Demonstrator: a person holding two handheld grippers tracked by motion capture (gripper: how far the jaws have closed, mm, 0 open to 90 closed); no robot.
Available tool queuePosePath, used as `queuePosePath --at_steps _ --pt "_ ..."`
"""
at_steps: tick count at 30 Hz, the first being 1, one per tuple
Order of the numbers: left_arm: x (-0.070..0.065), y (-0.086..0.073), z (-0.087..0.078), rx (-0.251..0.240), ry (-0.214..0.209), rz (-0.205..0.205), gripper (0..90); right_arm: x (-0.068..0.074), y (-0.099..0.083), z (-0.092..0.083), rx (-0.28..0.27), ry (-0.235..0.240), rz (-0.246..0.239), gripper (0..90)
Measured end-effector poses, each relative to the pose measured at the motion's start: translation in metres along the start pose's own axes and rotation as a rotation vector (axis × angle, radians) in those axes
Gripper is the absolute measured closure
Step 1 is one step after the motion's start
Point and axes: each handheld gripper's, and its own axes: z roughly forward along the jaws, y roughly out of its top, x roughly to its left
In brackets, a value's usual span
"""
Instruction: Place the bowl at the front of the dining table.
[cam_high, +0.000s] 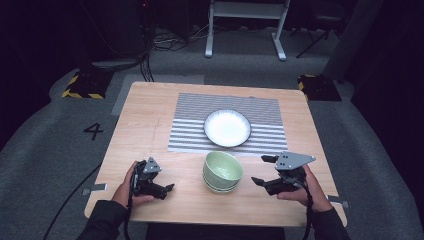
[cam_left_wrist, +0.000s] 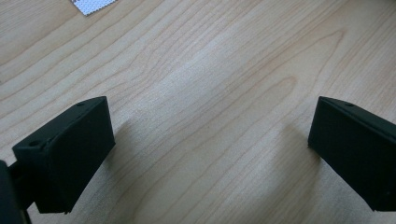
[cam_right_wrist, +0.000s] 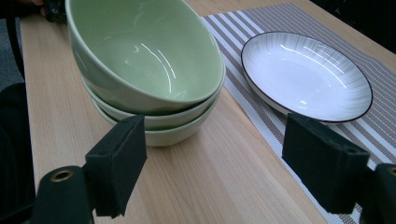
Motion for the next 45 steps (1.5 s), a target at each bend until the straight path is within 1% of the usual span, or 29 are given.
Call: queuePosePath --at_steps 3,8,10,13,17,30,33,37,43,45 --pt "0.000 0.000 0.000 0.000 -0.001 -0.001 0.3 0.002 0.003 0.002 -0.010 0.000 -0.005 22.5" --pt "0.000 0.000 0.000 0.000 0.000 0.000 0.3 0.005 0.006 0.005 -0.007 0.016 -0.018 22.5" --pt "0.000 0.000 0.000 0.000 0.000 0.000 0.3 0.006 0.008 0.007 -0.001 0.008 -0.022 22.9" --pt "0.000 0.000 0.000 0.000 -0.001 -0.001 0.3 0.007 0.009 0.009 -0.001 0.022 -0.021 22.9" --pt "0.000 0.000 0.000 0.000 0.000 0.000 0.3 0.010 0.013 0.013 0.001 0.036 -0.037 22.8" --pt "0.000 0.000 0.000 0.000 -0.001 -0.001 0.3 0.019 0.020 0.020 0.003 0.077 -0.068 21.8" --pt "0.000 0.000 0.000 0.001 0.000 -0.001 0.3 0.021 0.023 0.023 -0.003 0.110 -0.066 21.4" --pt "0.000 0.000 0.000 0.000 -0.001 -0.001 0.3 0.023 0.028 0.030 0.000 0.133 -0.082 21.4" --pt "0.000 0.000 0.000 0.000 -0.001 -0.001 0.3 0.032 0.033 0.043 0.021 0.174 -0.110 22.2" --pt "0.000 0.000 0.000 0.000 0.000 0.000 0.3 0.034 0.034 0.046 0.026 0.177 -0.113 22.2"
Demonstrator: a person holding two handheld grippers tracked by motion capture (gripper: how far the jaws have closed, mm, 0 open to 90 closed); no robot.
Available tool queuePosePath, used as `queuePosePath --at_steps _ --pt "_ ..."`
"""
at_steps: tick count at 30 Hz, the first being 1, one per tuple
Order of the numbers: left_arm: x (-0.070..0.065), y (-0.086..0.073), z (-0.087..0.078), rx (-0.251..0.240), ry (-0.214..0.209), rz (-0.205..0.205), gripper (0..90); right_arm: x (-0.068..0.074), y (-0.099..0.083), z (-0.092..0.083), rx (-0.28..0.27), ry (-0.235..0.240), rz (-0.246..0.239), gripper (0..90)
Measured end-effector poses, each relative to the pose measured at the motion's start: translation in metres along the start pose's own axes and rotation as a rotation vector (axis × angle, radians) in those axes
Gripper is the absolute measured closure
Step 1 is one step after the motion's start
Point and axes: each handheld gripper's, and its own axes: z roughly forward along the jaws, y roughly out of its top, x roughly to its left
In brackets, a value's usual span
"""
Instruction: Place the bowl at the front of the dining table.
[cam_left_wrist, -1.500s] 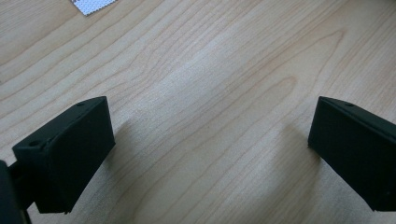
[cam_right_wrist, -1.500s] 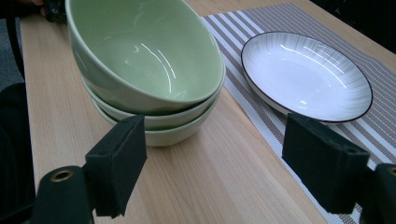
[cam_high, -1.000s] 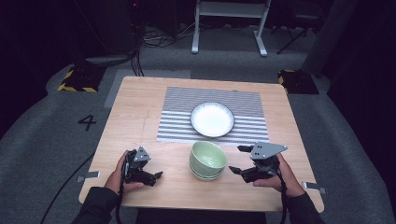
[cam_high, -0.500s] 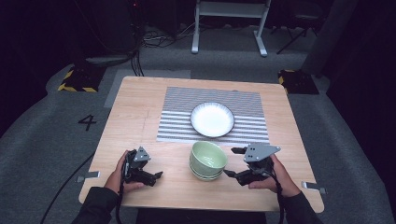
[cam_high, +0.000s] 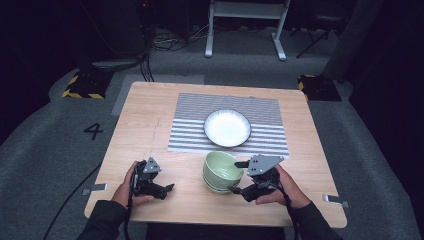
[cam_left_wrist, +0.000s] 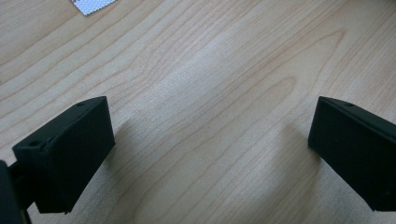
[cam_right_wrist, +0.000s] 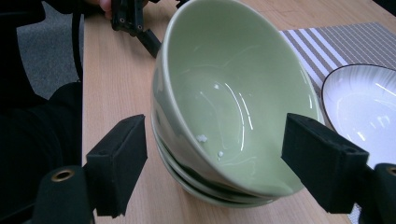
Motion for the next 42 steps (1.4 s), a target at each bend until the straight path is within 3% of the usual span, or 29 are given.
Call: queuePosePath --at_steps 10,23,26,31,37,42 --pt "0.000 0.000 0.000 0.000 -0.001 -0.001 0.3 0.002 0.004 0.015 0.019 0.055 -0.007 22.0" --pt "0.000 0.000 0.000 0.000 0.001 0.001 0.3 0.003 0.008 0.029 0.032 0.083 0.014 24.8" --pt "0.000 0.000 0.000 0.000 0.000 0.000 0.3 0.002 0.008 0.031 0.025 0.076 0.022 30.3" --pt "0.000 0.000 0.000 0.001 0.000 -0.001 0.3 0.002 0.009 0.034 0.030 0.117 0.024 37.3" --pt "0.000 0.000 0.000 0.000 0.000 0.000 0.3 0.001 0.009 0.035 0.030 0.134 0.031 42.2" --pt "0.000 0.000 0.000 0.000 -0.001 -0.001 0.3 -0.001 0.011 0.035 0.046 0.163 0.031 58.3"
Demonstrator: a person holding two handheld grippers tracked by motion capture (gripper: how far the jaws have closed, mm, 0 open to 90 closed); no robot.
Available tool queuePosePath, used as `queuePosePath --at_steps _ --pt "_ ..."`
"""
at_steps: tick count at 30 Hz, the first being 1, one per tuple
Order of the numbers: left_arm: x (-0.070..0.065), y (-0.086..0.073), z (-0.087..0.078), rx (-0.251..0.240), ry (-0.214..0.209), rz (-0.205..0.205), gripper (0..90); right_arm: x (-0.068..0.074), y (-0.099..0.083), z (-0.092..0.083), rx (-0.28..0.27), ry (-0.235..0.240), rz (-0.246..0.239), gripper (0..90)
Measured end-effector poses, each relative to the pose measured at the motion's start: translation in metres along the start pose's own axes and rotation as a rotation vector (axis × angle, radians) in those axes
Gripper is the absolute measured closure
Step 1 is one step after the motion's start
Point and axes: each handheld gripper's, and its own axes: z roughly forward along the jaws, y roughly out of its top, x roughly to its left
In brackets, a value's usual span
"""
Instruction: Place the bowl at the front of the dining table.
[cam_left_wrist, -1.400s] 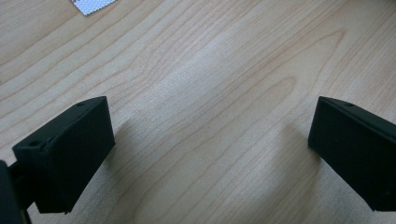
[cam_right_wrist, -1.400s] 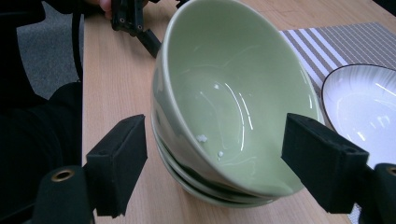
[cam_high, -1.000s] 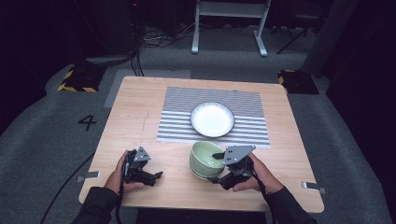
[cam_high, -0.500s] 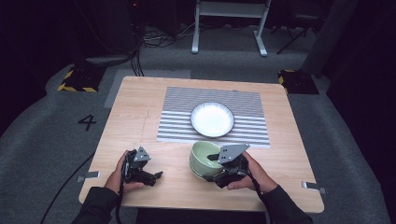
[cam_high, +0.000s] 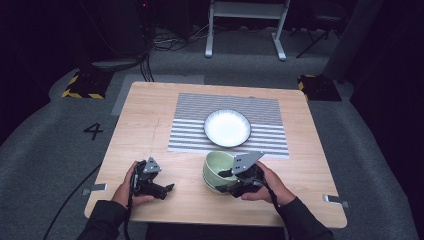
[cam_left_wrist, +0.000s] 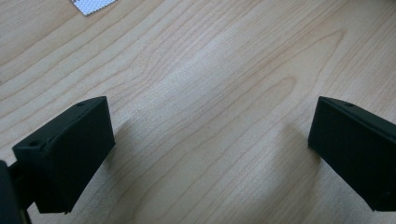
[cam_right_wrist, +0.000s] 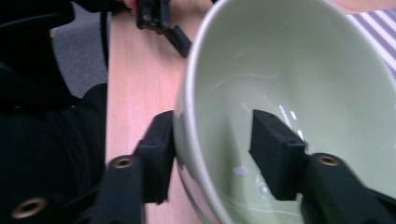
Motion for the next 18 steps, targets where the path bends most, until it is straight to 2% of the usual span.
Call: queuePosePath --at_steps 5,6,11,13,15,18 --pt "0.0001 0.0001 -0.0001 0.000 0.002 0.001 0.3 0.0019 0.0022 0.0041 0.023 0.058 -0.024 79.4" --pt "0.0000 0.0000 0.0000 -0.001 0.001 0.001 0.3 0.0030 0.0027 0.0057 0.034 0.057 -0.040 79.5" --pt "0.0001 0.0001 -0.0001 0.000 0.002 0.001 0.3 0.0032 0.0064 0.0049 0.057 0.054 -0.057 80.6" --pt "0.0000 0.0000 0.0000 0.000 0.001 0.000 0.3 0.0026 0.0067 0.0051 0.054 0.057 -0.034 80.6" --pt "0.0000 0.0000 0.0000 0.000 0.001 0.001 0.3 0.0019 0.0075 0.0051 0.055 0.060 -0.030 80.7" --pt "-0.0001 0.0000 0.0000 0.000 0.000 0.000 0.3 -0.0012 0.0081 0.0045 0.039 0.080 0.011 80.8"
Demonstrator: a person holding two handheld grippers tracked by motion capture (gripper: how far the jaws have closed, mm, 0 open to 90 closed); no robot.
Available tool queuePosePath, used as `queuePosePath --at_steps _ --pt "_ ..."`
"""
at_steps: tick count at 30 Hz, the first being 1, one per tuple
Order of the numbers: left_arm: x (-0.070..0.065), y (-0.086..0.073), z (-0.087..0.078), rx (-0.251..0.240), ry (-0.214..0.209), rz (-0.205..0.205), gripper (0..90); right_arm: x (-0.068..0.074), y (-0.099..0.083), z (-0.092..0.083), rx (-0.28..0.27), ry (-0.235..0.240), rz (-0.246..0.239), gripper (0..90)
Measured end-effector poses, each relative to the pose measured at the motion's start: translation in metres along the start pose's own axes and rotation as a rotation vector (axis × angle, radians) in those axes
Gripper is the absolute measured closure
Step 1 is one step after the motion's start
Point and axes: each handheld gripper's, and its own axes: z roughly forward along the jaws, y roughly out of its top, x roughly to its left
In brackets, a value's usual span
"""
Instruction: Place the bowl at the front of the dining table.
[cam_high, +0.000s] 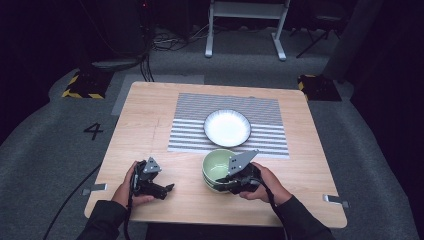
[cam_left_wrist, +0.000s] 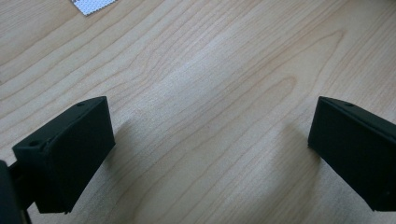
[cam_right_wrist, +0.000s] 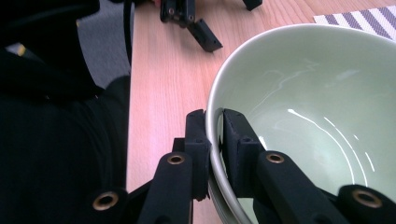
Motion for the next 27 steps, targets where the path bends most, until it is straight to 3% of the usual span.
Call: queuePosePath --at_steps 4,15,27 --pt "0.0001 0.0001 -0.0001 0.000 0.002 0.002 0.4 -0.0023 0.0010 -0.0013 -0.017 0.019 0.040 81.2" --pt "0.0001 0.0001 0.0000 0.000 0.001 0.001 0.3 -0.0046 0.0027 -0.0048 -0.043 0.041 0.081 81.7" --pt "0.0002 0.0001 -0.0001 0.000 0.001 0.002 0.3 -0.0021 0.0024 -0.0059 -0.055 0.025 0.077 81.9"
